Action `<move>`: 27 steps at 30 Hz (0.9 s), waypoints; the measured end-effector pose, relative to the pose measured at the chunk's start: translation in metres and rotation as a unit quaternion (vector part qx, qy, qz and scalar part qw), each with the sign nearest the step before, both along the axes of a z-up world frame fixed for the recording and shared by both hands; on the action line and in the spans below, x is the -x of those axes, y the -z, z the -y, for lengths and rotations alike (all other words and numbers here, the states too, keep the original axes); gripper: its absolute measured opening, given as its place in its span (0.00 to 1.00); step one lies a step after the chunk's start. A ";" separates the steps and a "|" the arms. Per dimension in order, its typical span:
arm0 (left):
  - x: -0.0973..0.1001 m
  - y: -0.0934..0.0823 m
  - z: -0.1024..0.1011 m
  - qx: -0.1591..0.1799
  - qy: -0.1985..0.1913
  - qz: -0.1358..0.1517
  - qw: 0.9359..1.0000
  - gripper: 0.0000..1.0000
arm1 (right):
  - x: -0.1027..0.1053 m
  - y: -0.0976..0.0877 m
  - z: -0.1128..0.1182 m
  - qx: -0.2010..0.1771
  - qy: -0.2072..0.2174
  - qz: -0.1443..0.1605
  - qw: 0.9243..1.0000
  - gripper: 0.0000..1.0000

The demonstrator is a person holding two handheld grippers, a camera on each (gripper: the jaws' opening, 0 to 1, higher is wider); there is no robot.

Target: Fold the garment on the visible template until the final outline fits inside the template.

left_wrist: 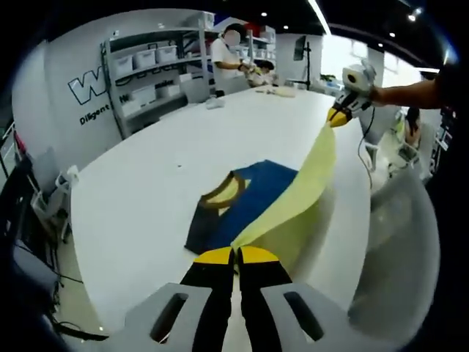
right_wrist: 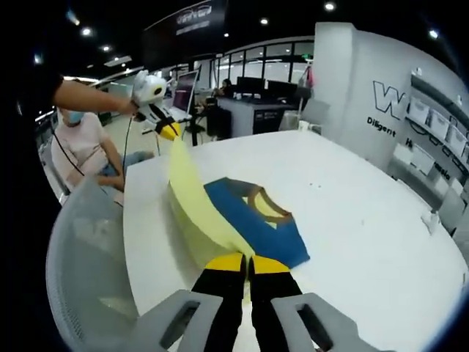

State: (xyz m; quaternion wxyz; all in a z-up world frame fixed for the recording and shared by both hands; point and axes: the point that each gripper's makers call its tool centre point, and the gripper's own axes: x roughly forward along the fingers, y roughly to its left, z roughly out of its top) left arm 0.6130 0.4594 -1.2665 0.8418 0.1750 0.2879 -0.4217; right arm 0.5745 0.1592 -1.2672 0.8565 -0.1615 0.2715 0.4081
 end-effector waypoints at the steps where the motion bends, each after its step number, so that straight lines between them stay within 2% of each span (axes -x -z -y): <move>1: -0.005 -0.002 -0.001 0.000 -0.004 0.006 1.000 0.00 | -0.001 -0.001 0.000 -0.001 0.001 0.002 1.000 0.00; 7: -0.025 -0.009 -0.001 0.005 -0.019 0.017 1.000 0.00 | -0.021 -0.009 0.002 -0.007 0.022 0.012 1.000 0.00; 13: -0.043 -0.010 -0.001 -0.002 -0.027 0.015 1.000 0.00 | -0.044 -0.016 0.001 -0.029 0.052 0.005 0.998 0.00; 27: -0.083 -0.004 -0.004 -0.007 -0.064 0.022 0.998 0.00 | -0.083 -0.009 0.006 -0.032 0.095 0.005 0.995 0.00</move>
